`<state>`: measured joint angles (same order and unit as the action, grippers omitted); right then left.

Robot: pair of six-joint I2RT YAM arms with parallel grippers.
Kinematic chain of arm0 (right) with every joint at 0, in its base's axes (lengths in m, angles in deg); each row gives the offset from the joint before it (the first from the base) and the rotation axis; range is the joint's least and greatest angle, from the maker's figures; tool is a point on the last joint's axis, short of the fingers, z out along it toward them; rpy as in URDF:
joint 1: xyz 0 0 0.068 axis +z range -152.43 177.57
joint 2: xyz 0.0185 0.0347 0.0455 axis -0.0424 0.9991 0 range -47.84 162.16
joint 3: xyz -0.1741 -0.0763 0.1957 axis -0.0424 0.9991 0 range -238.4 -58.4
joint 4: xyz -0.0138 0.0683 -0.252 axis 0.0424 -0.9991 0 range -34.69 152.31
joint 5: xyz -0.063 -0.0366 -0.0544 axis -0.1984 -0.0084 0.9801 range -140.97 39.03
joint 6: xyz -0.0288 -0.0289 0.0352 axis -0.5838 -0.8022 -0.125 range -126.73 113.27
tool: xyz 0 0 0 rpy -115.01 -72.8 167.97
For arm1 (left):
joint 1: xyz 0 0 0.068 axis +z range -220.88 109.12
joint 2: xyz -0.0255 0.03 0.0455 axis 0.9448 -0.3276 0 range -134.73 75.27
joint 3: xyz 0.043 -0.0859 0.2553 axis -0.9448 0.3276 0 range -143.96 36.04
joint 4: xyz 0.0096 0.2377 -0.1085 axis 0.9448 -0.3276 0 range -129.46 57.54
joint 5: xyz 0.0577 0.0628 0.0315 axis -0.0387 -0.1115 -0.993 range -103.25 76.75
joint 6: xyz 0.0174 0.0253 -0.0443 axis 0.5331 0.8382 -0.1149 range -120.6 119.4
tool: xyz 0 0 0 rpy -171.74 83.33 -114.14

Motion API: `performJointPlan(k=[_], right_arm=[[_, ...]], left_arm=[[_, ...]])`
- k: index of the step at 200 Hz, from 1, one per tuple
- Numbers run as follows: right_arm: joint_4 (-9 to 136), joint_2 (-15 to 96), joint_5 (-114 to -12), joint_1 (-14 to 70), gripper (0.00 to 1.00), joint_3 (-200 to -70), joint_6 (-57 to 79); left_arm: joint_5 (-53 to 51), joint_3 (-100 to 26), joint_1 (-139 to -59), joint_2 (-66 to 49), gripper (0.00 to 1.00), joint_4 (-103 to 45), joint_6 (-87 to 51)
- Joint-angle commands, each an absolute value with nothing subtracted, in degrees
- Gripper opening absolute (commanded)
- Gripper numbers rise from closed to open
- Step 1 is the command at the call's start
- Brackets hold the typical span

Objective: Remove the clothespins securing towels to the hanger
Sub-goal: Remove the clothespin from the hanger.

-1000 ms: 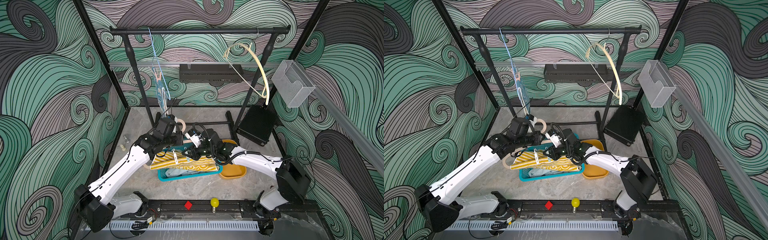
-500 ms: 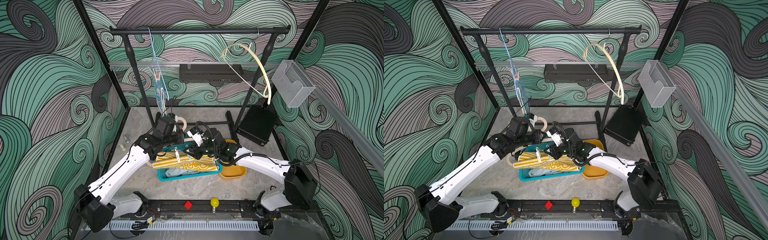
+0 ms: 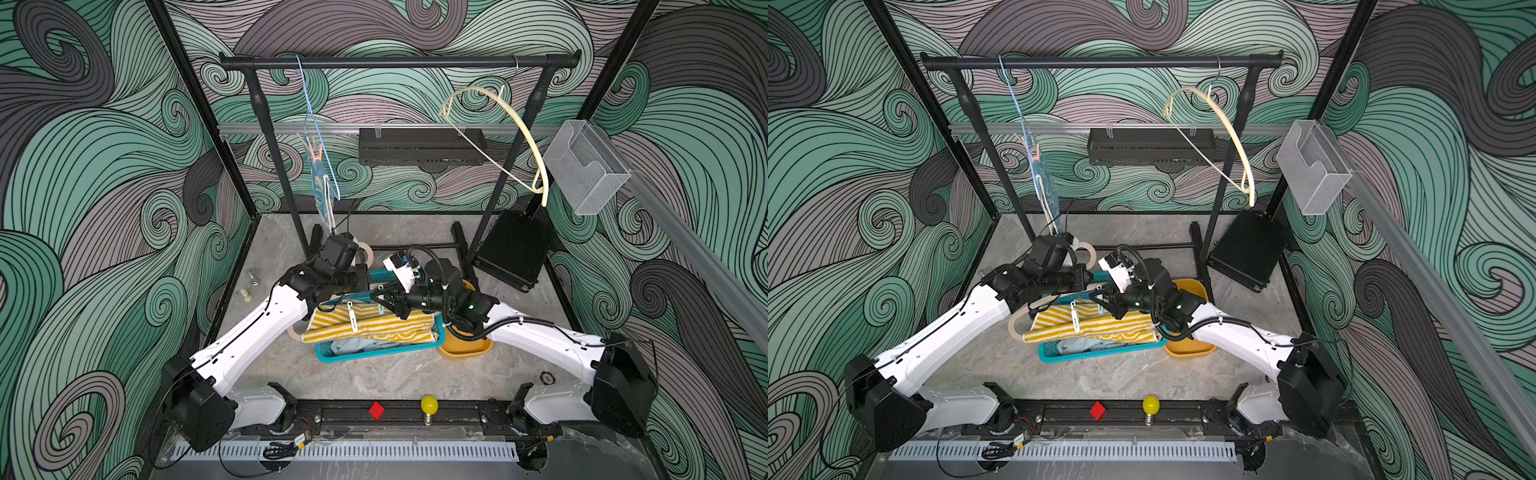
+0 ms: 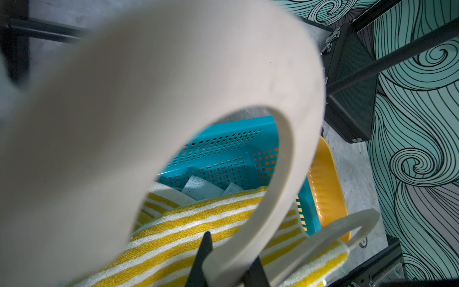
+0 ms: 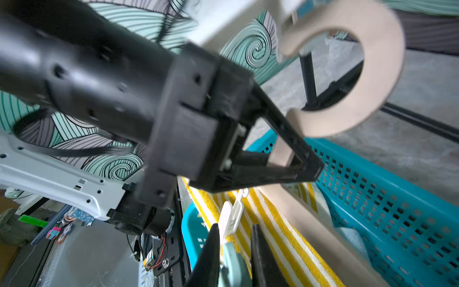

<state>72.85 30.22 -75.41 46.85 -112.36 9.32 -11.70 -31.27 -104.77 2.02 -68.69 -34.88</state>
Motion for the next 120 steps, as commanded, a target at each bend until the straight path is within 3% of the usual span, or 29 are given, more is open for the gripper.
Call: performJointPlan(k=[1, 70, 120], right_arm=[[74.3, 29.5, -74.6, 46.9, 0.00, -112.9, 8.2], [64.8, 24.4, -66.4, 46.6, 0.00, -113.2, 9.4], [55.0, 14.3, -58.9, 43.0, 0.00, -111.8, 9.9]], left_arm=[[-12.2, -32.7, -105.0, 2.9, 0.00, -69.2, -34.3], [-12.6, -31.9, -105.0, 5.1, 0.00, -67.0, -33.7], [-15.8, -31.6, -105.0, 7.6, 0.00, -66.6, -33.6]])
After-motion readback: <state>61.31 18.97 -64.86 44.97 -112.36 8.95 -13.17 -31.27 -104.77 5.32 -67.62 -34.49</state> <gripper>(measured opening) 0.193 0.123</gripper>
